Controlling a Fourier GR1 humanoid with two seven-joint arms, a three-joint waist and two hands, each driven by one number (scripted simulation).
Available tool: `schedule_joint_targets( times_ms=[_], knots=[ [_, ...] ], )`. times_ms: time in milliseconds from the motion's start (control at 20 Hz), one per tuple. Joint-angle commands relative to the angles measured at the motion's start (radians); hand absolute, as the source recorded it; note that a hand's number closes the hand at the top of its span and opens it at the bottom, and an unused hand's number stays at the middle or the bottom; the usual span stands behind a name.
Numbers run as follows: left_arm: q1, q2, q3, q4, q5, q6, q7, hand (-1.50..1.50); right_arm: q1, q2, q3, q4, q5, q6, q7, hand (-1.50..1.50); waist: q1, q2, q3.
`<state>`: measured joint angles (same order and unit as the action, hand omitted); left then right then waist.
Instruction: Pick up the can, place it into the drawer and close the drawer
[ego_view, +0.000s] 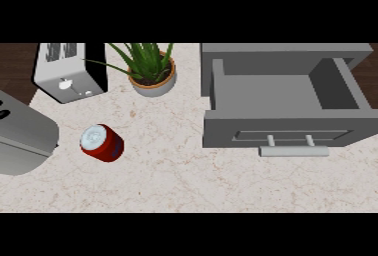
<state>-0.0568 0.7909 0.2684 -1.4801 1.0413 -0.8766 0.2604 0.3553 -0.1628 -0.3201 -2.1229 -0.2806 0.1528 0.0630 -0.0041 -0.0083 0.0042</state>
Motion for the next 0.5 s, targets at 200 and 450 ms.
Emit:
schedule_joint_targets(
  times_ms=[200,450],
  knots=[
    [-0.042,-0.004,-0.079,0.031,0.116,0.081,0.127,-1.50,0.055,-0.022,-0.108,-0.016,-0.101,0.085,-0.008,-1.50,-0.011,0.007,-0.004],
    [-0.103,-0.075,-0.103,0.072,0.032,0.068,0.132,-1.50,0.067,-0.003,-0.104,-0.034,-0.087,0.098,0.013,-1.50,-0.012,0.009,-0.004]
  ],
)
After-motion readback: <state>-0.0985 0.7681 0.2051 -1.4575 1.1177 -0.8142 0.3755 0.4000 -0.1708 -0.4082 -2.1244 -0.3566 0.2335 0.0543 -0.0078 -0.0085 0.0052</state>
